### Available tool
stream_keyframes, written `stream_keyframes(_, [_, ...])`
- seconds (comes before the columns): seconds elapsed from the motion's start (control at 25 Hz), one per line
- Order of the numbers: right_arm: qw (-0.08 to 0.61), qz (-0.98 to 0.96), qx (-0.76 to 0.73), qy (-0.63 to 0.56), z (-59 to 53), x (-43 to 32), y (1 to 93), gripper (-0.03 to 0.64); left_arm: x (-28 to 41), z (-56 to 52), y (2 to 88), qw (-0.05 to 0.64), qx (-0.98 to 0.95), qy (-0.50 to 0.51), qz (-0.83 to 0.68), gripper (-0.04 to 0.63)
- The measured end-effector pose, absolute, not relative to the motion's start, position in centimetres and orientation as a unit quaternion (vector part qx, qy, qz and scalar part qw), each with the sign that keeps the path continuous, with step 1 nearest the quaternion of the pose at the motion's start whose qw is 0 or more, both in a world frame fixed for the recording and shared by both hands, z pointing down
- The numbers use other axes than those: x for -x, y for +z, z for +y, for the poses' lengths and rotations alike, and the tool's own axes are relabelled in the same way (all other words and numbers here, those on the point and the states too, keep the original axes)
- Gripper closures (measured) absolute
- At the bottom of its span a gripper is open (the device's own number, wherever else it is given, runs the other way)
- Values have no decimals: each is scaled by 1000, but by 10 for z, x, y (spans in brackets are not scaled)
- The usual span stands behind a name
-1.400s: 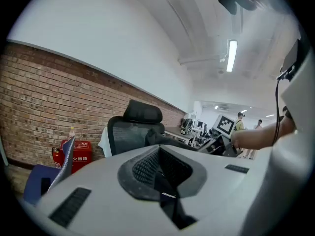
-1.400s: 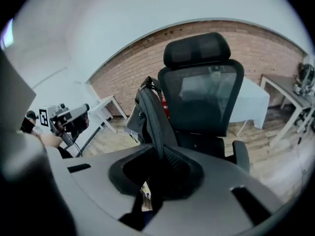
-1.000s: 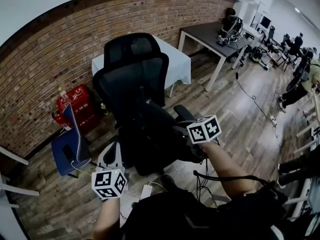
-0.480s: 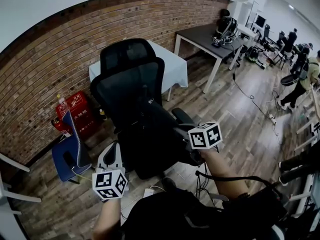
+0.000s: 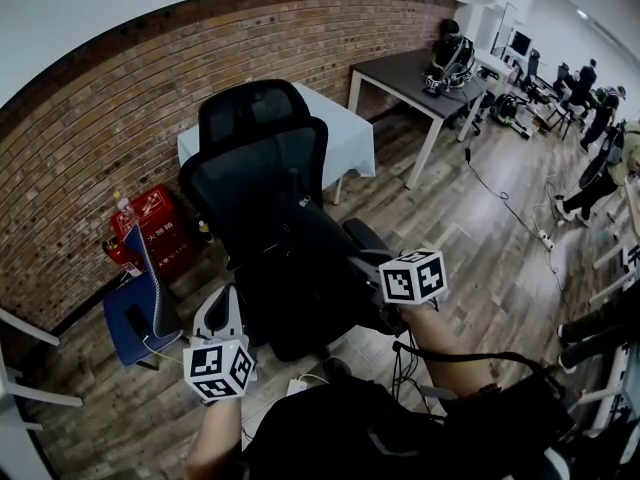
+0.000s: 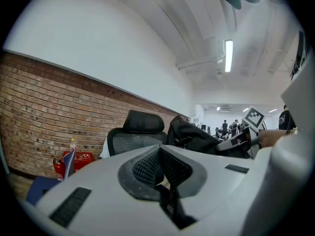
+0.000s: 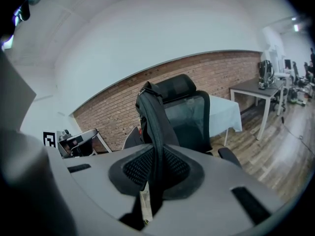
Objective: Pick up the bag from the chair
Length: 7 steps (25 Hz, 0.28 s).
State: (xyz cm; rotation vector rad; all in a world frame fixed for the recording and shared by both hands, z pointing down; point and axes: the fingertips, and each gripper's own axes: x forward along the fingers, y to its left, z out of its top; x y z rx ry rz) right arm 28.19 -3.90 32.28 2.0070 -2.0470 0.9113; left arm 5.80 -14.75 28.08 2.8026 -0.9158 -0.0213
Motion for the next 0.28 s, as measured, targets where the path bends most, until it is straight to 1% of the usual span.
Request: stream_keyframes(0.28, [72, -687, -662, 293, -40, -280, 318, 563, -62, -145, 279, 93, -947, -10, -308, 586])
